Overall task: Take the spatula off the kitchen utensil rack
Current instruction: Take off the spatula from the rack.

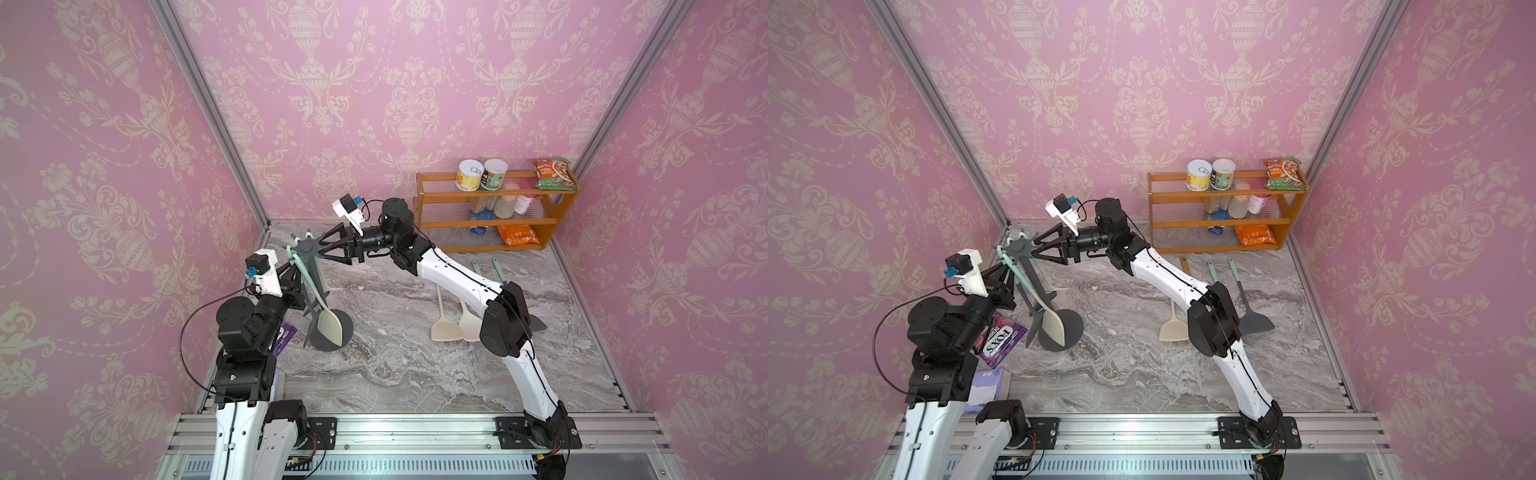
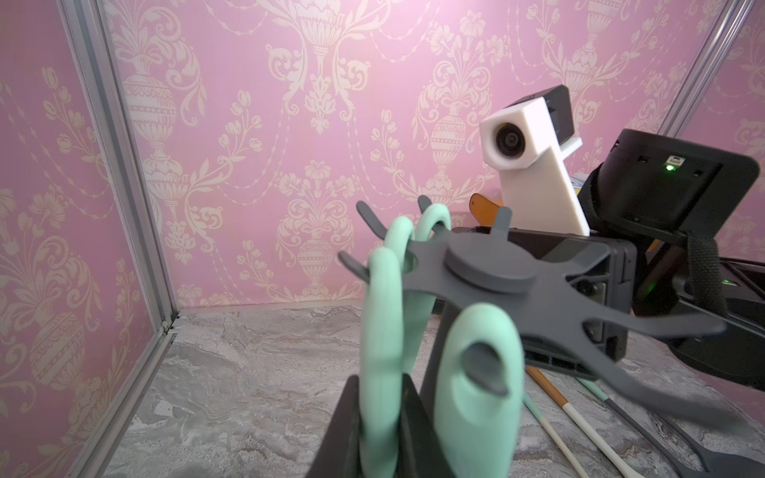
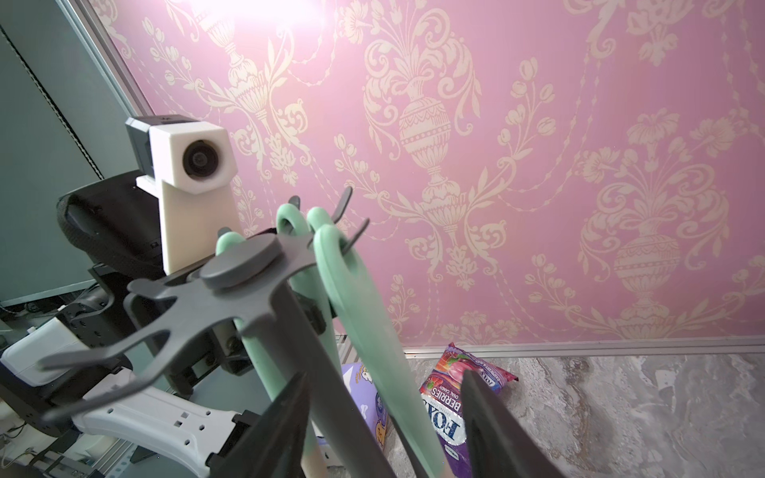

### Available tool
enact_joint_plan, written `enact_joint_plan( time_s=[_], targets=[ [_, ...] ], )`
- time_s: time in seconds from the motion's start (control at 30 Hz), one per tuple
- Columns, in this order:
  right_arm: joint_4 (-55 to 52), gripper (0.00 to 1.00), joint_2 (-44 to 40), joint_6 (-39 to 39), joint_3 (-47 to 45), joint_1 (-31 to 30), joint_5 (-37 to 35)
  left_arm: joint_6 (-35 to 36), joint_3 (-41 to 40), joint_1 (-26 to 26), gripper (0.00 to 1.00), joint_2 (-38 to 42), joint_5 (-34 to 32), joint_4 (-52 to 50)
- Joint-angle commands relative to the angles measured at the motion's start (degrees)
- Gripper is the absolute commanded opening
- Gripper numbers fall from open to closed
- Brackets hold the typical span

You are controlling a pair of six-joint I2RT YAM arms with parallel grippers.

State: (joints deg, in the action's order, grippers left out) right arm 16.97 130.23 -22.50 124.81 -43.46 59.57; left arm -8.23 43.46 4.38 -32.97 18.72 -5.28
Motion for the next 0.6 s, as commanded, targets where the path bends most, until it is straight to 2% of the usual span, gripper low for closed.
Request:
enact_joint_plan(
  time_s=[0.0, 0.3, 0.57],
  targets=[
    [-5.9, 0.61, 1.9, 4.9, 2.7, -0.8, -0.4, 0.4, 0.9, -0.2, 0.0, 0.6, 0.7, -1.9],
    [-11.7, 0.6, 5.1, 8.6, 8.0, -1.0, -2.4, 0.3, 0.7, -0.2, 0.0, 0.2, 0.6, -1.8],
    [-13.1, 0.58, 4.4, 12.5, 6.4, -2.2, -4.9, 0.4, 0.7, -0.2, 0.0, -0.2, 0.5, -1.7]
  ],
)
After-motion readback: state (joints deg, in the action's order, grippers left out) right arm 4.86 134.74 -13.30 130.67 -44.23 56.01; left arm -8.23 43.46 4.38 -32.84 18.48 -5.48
